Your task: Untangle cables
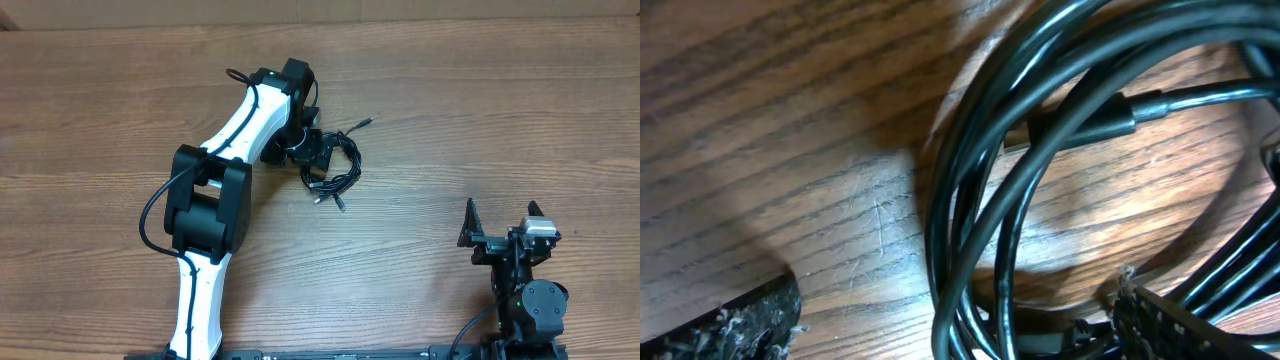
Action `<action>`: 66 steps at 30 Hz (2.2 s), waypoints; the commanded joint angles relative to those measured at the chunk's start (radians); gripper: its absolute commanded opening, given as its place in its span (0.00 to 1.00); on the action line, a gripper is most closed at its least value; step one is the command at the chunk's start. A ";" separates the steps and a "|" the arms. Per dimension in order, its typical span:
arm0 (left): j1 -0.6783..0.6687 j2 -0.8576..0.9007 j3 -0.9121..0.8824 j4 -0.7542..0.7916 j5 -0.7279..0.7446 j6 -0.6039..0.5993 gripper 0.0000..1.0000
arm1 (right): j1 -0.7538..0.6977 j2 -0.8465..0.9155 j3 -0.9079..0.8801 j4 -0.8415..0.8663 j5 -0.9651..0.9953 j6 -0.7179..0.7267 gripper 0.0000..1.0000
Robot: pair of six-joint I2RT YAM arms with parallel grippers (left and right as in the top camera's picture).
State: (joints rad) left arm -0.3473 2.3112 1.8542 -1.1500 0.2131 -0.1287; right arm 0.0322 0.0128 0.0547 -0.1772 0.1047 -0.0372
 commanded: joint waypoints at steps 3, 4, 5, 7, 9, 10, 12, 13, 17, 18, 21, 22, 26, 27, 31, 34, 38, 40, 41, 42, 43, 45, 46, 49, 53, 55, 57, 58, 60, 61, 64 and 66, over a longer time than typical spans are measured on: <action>-0.006 0.013 0.013 -0.001 0.013 -0.010 1.00 | -0.006 -0.010 -0.003 0.004 0.007 0.004 1.00; -0.006 0.013 0.013 0.002 0.013 -0.011 1.00 | -0.005 -0.010 -0.003 0.004 0.007 0.004 1.00; -0.006 0.013 0.013 0.006 0.012 -0.011 1.00 | -0.005 -0.010 -0.003 0.004 0.007 0.004 1.00; -0.006 0.013 0.013 0.013 0.012 -0.011 1.00 | -0.006 -0.010 -0.003 0.004 0.007 0.004 1.00; -0.006 0.013 0.013 0.022 0.013 -0.022 1.00 | -0.006 -0.010 -0.003 0.004 0.007 0.004 1.00; -0.006 0.013 0.013 0.025 0.013 -0.033 1.00 | -0.005 -0.010 -0.003 0.004 0.007 0.004 1.00; -0.006 0.013 0.013 0.028 0.012 -0.036 1.00 | -0.005 -0.010 -0.003 0.006 0.003 0.010 1.00; -0.006 0.013 0.013 0.026 0.003 -0.036 1.00 | -0.005 -0.010 -0.003 0.004 -0.042 0.050 1.00; -0.006 0.013 0.013 0.015 -0.056 -0.036 1.00 | -0.006 -0.008 -0.001 0.059 -0.269 0.205 1.00; -0.006 0.013 0.013 0.014 -0.069 -0.035 1.00 | -0.006 -0.008 0.003 0.099 -0.367 0.194 1.00; -0.006 0.013 0.014 0.004 -0.076 -0.035 1.00 | -0.006 0.001 0.071 0.142 -0.518 0.204 1.00; -0.006 0.013 0.015 -0.003 -0.077 -0.035 1.00 | -0.006 0.015 0.121 0.109 -0.490 0.225 1.00; -0.006 0.013 0.016 -0.017 -0.083 -0.035 1.00 | -0.006 0.174 0.417 -0.026 -0.451 0.243 1.00; -0.006 0.013 0.016 -0.018 -0.084 -0.031 1.00 | -0.006 0.235 0.500 -0.061 -0.451 0.242 1.00; -0.006 0.013 0.028 -0.032 -0.093 -0.024 1.00 | -0.005 0.565 0.904 -0.310 -0.520 0.135 1.00; -0.006 0.013 0.051 -0.041 -0.093 -0.010 1.00 | -0.005 0.834 1.212 -0.525 -0.612 0.045 1.00; -0.006 0.010 0.115 -0.073 -0.103 -0.006 1.00 | -0.005 1.200 1.655 -0.828 -0.645 0.029 1.00; -0.006 0.009 0.167 -0.105 -0.141 -0.022 1.00 | -0.005 1.351 1.826 -0.926 -0.722 0.028 1.00; -0.006 0.009 0.190 -0.119 -0.163 -0.039 1.00 | -0.005 1.402 1.876 -0.961 -0.754 0.029 1.00; -0.006 0.009 0.218 -0.136 -0.188 -0.054 1.00 | -0.005 1.458 1.920 -0.980 -0.802 0.028 1.00; -0.006 0.009 0.248 -0.153 -0.213 -0.060 1.00 | -0.004 1.498 1.940 -0.978 -0.842 0.028 1.00; -0.006 0.009 0.319 -0.192 -0.251 -0.061 1.00 | 0.003 1.577 1.949 -0.955 -0.888 0.029 1.00; -0.006 0.009 0.352 -0.211 -0.259 -0.061 1.00 | 0.006 1.613 1.949 -0.956 -0.866 0.029 1.00; -0.006 0.009 0.452 -0.271 -0.276 -0.079 1.00 | 0.016 1.711 1.949 -1.003 -0.682 0.068 0.90; 0.006 0.009 0.550 -0.327 -0.275 -0.085 1.00 | 0.042 1.825 1.947 -1.068 -0.455 0.074 0.89; 0.018 0.009 0.590 -0.343 -0.241 -0.085 1.00 | 0.063 1.871 1.940 -1.086 -0.397 0.072 0.89; 0.027 0.009 0.607 -0.348 -0.098 -0.041 0.99 | 0.074 1.892 1.932 -1.081 -0.407 0.069 0.89; 0.040 0.009 0.618 -0.346 0.142 0.079 0.88 | 0.083 1.905 1.930 -1.070 -0.452 0.062 0.90; 0.058 0.009 0.618 -0.343 0.402 0.162 1.00 | 0.082 1.906 1.930 -1.059 -0.524 0.063 0.92; 0.068 0.009 0.618 -0.343 0.481 0.180 1.00 | 0.076 1.905 1.930 -1.052 -0.568 0.063 0.93; 0.118 0.009 0.618 -0.335 0.694 0.187 1.00 | 0.045 1.904 1.930 -1.019 -0.705 0.062 0.95; 0.156 0.009 0.618 -0.334 0.785 0.190 1.00 | 0.026 1.907 1.929 -1.001 -0.762 0.062 0.96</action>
State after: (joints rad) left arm -0.2581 2.3135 2.4435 -1.4895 0.6361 -0.0116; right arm 0.0990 1.9293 1.9774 -1.2003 -0.4957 0.0257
